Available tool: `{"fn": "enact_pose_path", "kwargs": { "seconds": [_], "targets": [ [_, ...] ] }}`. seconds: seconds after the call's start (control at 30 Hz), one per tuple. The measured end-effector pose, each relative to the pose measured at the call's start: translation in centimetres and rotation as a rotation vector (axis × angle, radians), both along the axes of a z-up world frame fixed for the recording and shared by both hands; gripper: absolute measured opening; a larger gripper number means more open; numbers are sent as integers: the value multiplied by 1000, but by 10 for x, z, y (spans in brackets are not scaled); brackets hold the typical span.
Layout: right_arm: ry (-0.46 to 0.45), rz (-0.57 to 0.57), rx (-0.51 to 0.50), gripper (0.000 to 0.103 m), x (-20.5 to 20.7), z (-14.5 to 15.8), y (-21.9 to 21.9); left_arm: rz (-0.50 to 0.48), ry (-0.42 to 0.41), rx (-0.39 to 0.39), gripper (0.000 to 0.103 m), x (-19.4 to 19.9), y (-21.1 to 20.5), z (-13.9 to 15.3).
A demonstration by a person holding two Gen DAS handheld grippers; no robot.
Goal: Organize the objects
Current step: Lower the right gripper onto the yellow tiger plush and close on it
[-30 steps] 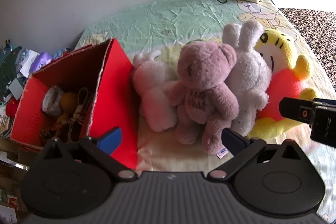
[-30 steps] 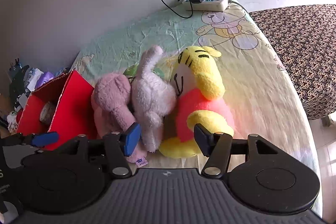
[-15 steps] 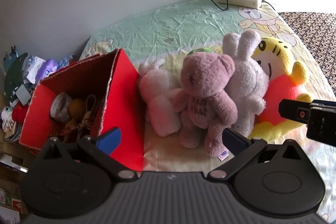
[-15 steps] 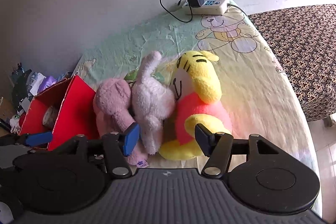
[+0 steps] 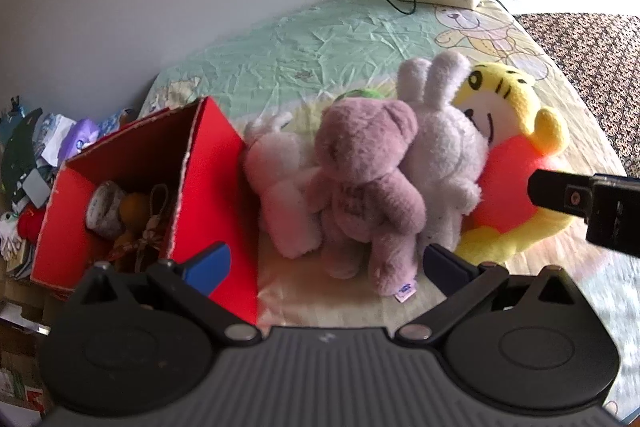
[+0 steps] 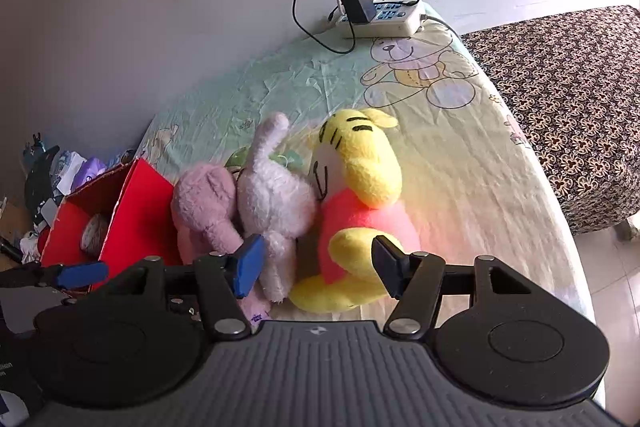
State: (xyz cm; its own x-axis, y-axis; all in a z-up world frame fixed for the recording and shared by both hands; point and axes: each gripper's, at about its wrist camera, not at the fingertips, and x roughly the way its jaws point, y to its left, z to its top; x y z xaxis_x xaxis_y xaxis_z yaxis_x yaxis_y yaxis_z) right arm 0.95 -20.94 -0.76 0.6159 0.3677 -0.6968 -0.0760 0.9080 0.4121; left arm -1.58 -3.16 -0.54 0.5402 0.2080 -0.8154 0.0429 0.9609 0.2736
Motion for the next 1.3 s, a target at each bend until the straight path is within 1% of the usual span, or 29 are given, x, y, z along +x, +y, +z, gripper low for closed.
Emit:
{"fn": "enact_pose_path", "kwargs": {
  "seconds": [0.37,0.6,0.87,1.0,1.13,1.3],
  "targets": [
    [-19,-33,29,63,5,2,-19,-54,28,-2,102,8,-19,-5],
    [-40,-62,38,63,17,4,-31,-97,29,-10,102,16,-30,-5],
    [-13,-77,79,63,35,-8,-43,-131,36,-14,102,30,-41,-8],
    [7,-64,111,66,44,-14,-46,-140,41,-10,102,36,-45,-11],
    [31,-52,130,66,53,-22,-44,-138,49,-4,102,42,-46,-15],
    [56,-27,128,67,64,-30,-40,-126,57,7,102,52,-45,-20]
  ]
}}
